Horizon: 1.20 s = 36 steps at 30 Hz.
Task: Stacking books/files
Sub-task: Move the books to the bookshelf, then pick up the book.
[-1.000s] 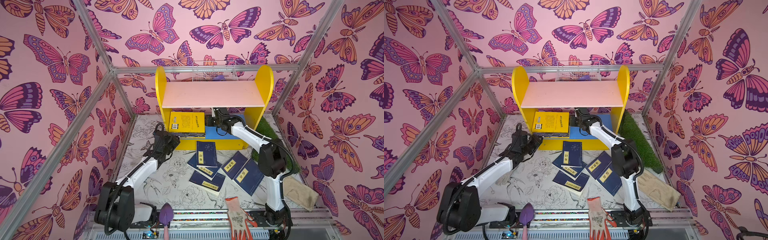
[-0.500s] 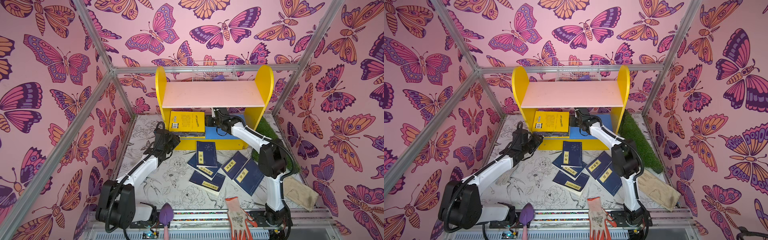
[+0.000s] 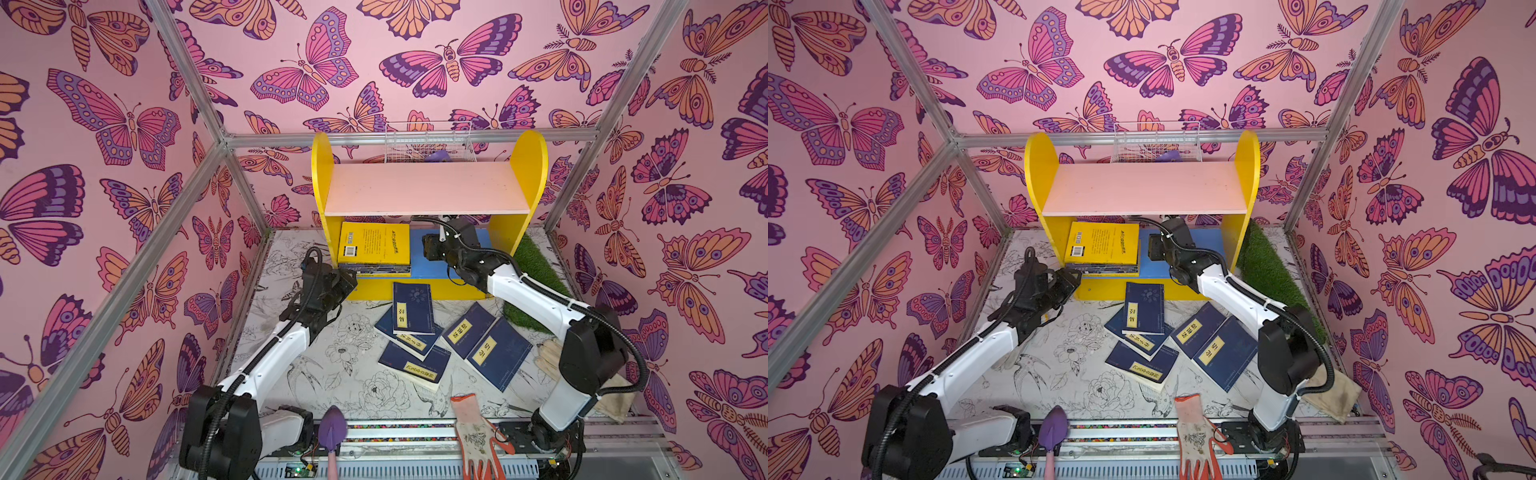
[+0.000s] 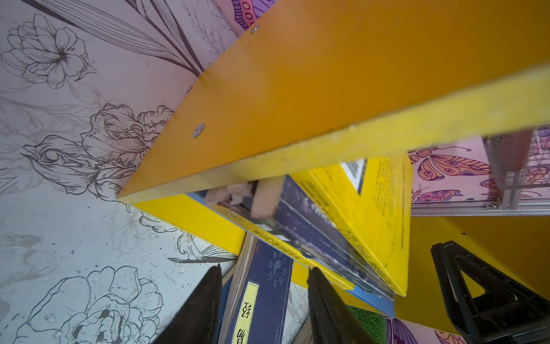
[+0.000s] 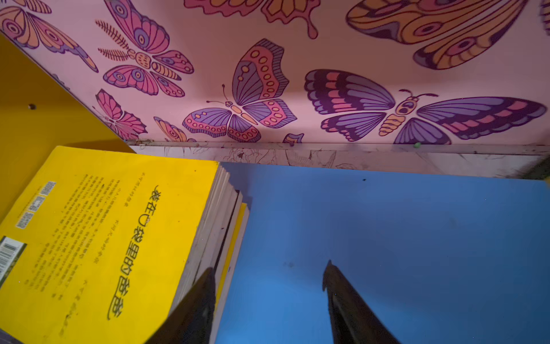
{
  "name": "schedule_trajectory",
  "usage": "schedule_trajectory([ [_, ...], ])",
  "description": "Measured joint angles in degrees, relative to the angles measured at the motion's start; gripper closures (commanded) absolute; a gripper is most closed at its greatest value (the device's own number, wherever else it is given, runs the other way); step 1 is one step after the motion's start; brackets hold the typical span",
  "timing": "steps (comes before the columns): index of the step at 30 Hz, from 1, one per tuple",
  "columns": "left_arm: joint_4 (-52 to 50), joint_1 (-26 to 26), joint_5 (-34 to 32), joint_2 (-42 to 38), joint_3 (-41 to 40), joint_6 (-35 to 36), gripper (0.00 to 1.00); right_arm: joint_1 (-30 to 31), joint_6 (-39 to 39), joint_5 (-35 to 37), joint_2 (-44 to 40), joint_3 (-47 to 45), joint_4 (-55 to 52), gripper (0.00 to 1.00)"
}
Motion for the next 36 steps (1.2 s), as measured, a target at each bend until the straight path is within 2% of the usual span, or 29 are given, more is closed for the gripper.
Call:
schedule_trajectory([
  [4,-2.58,0.0,-1.36,-5.05,-1.38,0.42,0.48,0.02,-0.61,3.58,-5.84,-6.27,0.94,0.39],
  [10,-9.38,0.0,-7.61,-16.76,-5.33,2.29,0.45,-0.02,0.92,10.99,-19.69,-17.31,-1.6,0.35],
  [15,-12.17,-1.05,-8.48,-18.84,-9.33,5.97,0.44,-0.07,5.92,16.13,-30.73,-26.95,-7.93,0.29],
  [21,-13.77,-11.85,-9.27,-14.38,-10.32,14.62,0.36,-1.31,15.41,17.92,-37.24,-37.66,-22.53,0.19],
  [25,-12.9,-18.32,-8.98,-8.74,-9.16,20.55,0.29,-4.98,22.69,17.84,-42.32,-43.39,-31.95,0.15],
  [29,-11.06,-22.84,-7.04,-1.77,-5.64,26.64,0.18,-12.33,27.28,14.97,-46.97,-47.98,-36.61,0.11],
  [34,-7.72,-27.1,-1.79,8.59,0.92,34.71,0.12,-23.26,27.78,8.13,-47.3,-51.56,-37.38,0.1],
  [36,-6.84,-29.29,-0.39,13.22,3.76,37.9,0.1,-25.09,27.3,4.81,-47.32,-53.29,-36.5,0.1],
])
